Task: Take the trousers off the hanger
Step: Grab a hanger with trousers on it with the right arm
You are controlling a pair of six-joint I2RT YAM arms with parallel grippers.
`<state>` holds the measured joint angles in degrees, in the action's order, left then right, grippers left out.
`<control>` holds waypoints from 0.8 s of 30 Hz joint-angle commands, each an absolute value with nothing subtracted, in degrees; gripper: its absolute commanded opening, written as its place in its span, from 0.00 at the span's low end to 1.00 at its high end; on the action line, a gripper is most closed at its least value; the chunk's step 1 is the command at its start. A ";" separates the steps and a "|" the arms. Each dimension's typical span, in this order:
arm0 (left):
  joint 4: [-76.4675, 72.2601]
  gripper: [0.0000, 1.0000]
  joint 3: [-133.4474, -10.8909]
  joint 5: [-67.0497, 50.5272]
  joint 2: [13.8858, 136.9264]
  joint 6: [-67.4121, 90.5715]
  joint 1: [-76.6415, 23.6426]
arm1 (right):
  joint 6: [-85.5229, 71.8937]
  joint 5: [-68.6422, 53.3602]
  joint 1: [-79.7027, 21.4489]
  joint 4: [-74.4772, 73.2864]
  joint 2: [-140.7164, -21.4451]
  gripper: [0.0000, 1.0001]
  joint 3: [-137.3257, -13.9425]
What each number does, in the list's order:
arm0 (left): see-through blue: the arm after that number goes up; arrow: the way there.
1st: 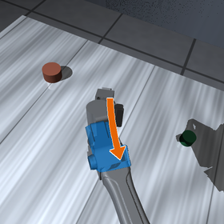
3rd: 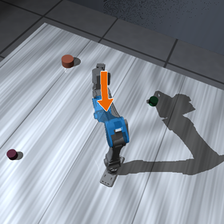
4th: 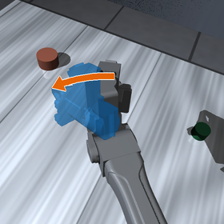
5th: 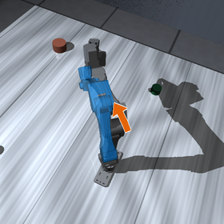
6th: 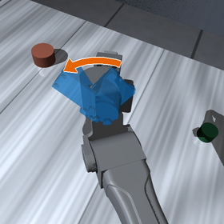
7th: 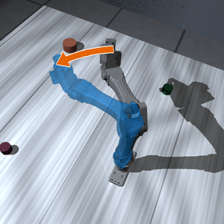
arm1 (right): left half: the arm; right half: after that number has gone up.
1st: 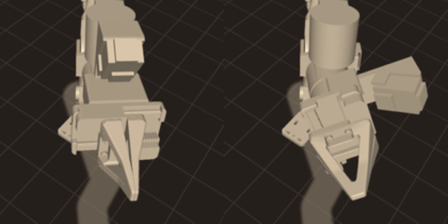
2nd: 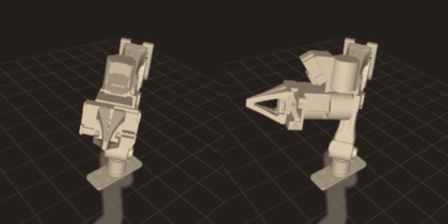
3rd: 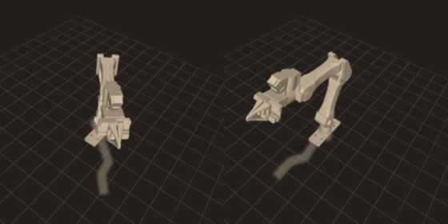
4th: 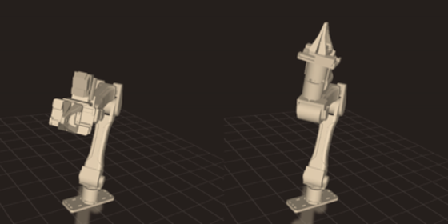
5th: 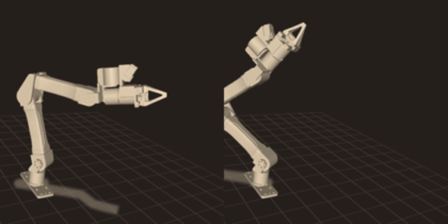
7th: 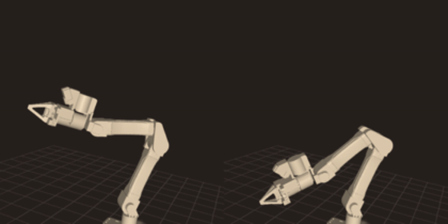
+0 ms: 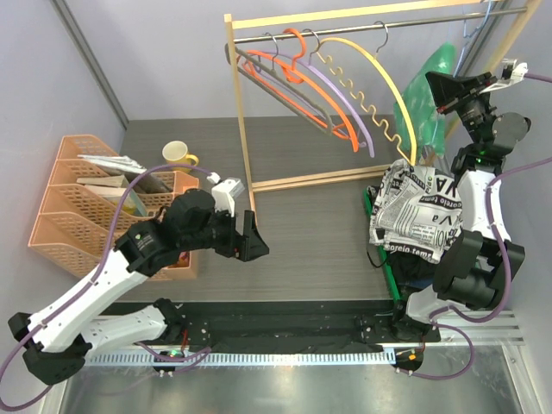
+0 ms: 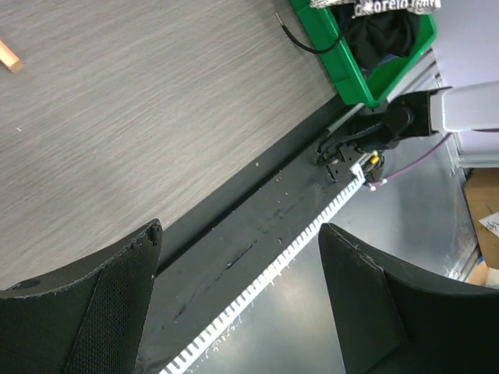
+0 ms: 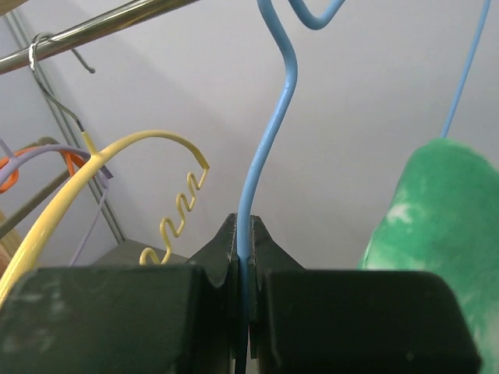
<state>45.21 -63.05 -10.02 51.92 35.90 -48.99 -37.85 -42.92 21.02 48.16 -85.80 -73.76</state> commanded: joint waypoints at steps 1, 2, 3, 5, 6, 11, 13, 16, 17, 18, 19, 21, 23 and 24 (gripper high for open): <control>46.05 0.81 -67.76 -7.04 55.01 33.40 -48.87 | -31.82 -44.30 21.18 64.59 -85.08 0.01 -76.38; 45.97 0.81 -68.11 -7.03 55.54 33.31 -48.69 | -31.90 -44.30 21.18 65.99 -85.08 0.01 -75.07; 45.62 0.81 -68.55 -7.12 55.98 33.40 -48.43 | -32.08 -44.38 21.18 66.61 -84.73 0.01 -74.36; 45.18 0.81 -69.43 -7.56 57.12 33.49 -47.99 | -32.08 -43.33 21.18 68.63 -83.50 0.01 -70.86; 45.18 0.81 -69.69 -7.73 57.48 33.49 -47.81 | -32.08 -42.90 21.18 68.38 -82.71 0.01 -69.88; 44.91 0.81 -70.05 -8.43 58.36 34.01 -46.94 | -32.08 -39.03 21.18 60.57 -76.56 0.01 -65.22; 44.39 0.81 -69.44 -8.79 57.57 34.19 -46.76 | -33.22 -37.19 21.18 58.99 -73.40 0.01 -62.33; 43.34 0.81 -68.56 -9.40 56.26 34.54 -46.50 | -34.02 -35.26 21.18 53.91 -68.58 0.01 -59.69; 42.98 0.81 -67.86 -10.10 55.38 34.63 -46.41 | -33.93 -34.64 21.18 52.49 -67.16 0.01 -59.16; 42.72 0.81 -67.50 -10.46 54.94 35.15 -46.41 | -34.10 -33.85 21.18 50.90 -65.93 0.01 -58.80; 41.58 0.81 -66.89 -11.24 54.24 35.42 -46.41 | -34.45 -32.88 21.27 48.28 -63.66 0.01 -58.19; 40.70 0.81 -66.36 -13.44 53.62 36.56 -46.41 | -34.46 -31.74 21.18 43.72 -61.19 0.01 -57.75; 39.55 0.81 -66.10 -15.46 52.74 37.00 -46.41 | -33.58 -28.58 21.18 40.36 -56.71 0.01 -56.96; 39.29 0.81 -65.92 -15.82 52.39 37.26 -46.41 | -33.57 -27.78 21.18 36.69 -55.56 0.01 -56.87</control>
<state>43.68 -66.57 -11.25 54.35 35.83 -46.74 -34.54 -35.05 21.02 38.57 -63.61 -55.75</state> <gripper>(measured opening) 0.812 0.058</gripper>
